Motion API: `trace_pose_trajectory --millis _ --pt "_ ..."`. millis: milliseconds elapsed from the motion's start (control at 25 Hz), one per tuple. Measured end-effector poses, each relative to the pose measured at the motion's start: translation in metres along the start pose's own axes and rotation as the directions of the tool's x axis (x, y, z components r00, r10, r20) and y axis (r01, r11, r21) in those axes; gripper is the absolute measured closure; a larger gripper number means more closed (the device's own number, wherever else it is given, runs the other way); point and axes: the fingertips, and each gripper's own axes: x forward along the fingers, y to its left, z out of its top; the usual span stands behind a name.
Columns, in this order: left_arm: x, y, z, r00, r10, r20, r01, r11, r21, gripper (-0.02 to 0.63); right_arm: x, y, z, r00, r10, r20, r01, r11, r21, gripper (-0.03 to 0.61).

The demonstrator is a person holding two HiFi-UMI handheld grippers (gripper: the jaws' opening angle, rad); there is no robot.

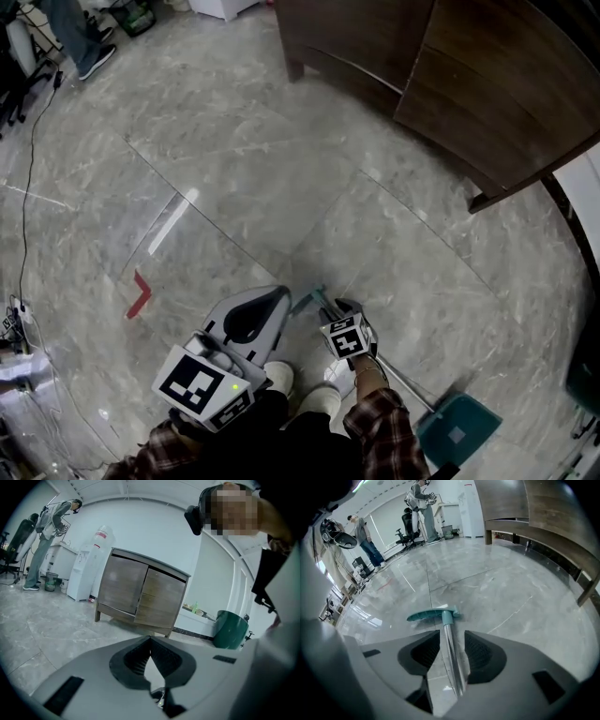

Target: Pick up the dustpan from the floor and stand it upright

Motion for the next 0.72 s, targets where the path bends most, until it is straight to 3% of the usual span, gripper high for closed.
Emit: trace_pose_trajectory --millis 280,440,720 --pt "0.004 0.019 -0.009 1.000 0.012 -0.011 -0.012 1.000 -0.025 0.604 0.027 0.000 -0.002 0.996 -0.033 -0.077 0.029 0.998 -0.051 0.420" --pt "0.002 0.020 -0.008 1.000 0.024 -0.011 -0.024 0.999 -0.037 0.604 0.026 -0.002 -0.005 0.995 -0.031 -0.096 0.026 0.998 -0.049 0.479" --pt "-0.006 -0.004 0.022 1.000 0.005 -0.007 -0.006 0.998 -0.058 0.604 -0.037 0.018 0.038 1.000 -0.018 0.023 0.019 0.998 -0.065 0.483"
